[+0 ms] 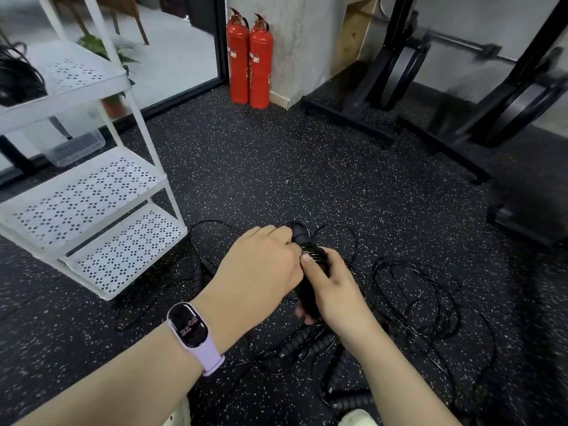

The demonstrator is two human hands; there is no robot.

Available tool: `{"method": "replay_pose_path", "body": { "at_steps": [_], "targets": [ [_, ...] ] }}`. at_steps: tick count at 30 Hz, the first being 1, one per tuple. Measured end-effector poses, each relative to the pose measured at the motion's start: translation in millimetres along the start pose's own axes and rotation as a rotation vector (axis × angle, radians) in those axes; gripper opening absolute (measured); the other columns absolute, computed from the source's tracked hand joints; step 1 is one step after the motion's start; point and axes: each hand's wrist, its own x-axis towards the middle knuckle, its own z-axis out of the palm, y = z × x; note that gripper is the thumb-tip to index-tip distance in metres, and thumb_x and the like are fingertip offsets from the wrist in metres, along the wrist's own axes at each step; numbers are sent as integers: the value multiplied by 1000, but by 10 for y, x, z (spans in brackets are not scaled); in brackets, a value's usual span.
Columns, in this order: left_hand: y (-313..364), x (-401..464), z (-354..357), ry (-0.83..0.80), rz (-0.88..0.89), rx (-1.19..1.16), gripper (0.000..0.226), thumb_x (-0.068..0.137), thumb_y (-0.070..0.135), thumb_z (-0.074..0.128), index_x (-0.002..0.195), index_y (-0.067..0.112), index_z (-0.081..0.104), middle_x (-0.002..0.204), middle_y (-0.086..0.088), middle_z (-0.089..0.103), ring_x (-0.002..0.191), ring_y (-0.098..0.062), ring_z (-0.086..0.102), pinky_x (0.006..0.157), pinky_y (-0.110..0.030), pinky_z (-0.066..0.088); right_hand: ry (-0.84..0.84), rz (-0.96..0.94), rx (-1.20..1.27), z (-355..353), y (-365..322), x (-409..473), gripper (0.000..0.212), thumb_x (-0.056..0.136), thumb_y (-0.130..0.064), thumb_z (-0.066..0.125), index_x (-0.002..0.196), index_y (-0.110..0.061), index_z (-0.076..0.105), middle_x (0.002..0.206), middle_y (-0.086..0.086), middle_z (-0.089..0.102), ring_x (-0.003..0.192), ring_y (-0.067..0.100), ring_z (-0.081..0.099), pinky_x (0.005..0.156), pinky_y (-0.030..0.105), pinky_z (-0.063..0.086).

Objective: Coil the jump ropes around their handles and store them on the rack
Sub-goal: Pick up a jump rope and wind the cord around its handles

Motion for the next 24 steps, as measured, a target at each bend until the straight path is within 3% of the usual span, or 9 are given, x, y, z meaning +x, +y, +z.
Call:
{"method": "replay_pose_path", "body": {
  "at_steps": [4,7,9,11,14,15,17,22,24],
  "targets": [
    [81,-14,38,-8,-50,55,32,105,33,34,112,21,63,111,1,56,106,-21,53,93,-31,32,47,-2,-39,72,13,8,22,105,-42,52,122,-28,47,86,11,71,49,22,64,40,30,48],
    [110,-35,58,67,-25,39,13,98,25,56,100,17,66,99,-3,63,93,-24,61,85,-33,40,70,-4,-8,97,10,25,25,105,-45,52,123,-29,46,82,12,72,49,24,64,42,31,48],
    [103,-32,103,160,-56,-63,4,89,15,70,90,12,66,84,-6,66,79,-27,64,76,-34,44,95,2,11,89,3,48,30,103,-53,50,123,-30,46,84,13,73,50,26,66,42,31,47],
    [99,-23,147,219,-147,-250,4,90,12,69,90,12,65,78,-3,66,75,-26,63,72,-32,42,138,-5,-25,71,-5,65,36,102,-57,48,127,-31,46,95,12,74,54,27,69,45,32,50],
    [83,-8,210,307,-283,-473,5,88,15,74,93,14,72,79,4,69,74,-16,64,76,-33,52,187,-56,-108,32,7,76,42,102,-55,49,135,-30,46,111,3,69,78,22,74,71,44,62],
    [85,-2,218,332,-299,-511,8,87,15,75,94,15,72,79,7,69,73,-11,63,77,-30,52,195,-72,-117,21,6,75,44,102,-55,50,137,-29,46,114,0,68,88,20,72,81,46,61],
    [92,8,219,353,-309,-536,17,86,17,77,102,17,71,80,10,68,72,-8,63,76,-24,52,195,-90,-94,20,-11,71,47,101,-54,52,139,-28,45,116,-3,66,97,20,70,89,49,59],
    [115,-3,227,372,-252,-488,14,85,11,76,98,12,77,81,2,71,71,-15,64,74,-35,56,212,-96,-76,24,-13,84,39,100,-42,59,135,-28,47,110,-1,67,89,26,72,84,50,60],
    [121,-21,210,339,-194,-406,10,86,8,73,96,9,77,78,0,67,71,-22,62,71,-39,55,213,-91,-72,32,11,89,37,98,-39,60,132,-30,48,106,-2,68,84,22,72,79,46,60]
  ]
}}
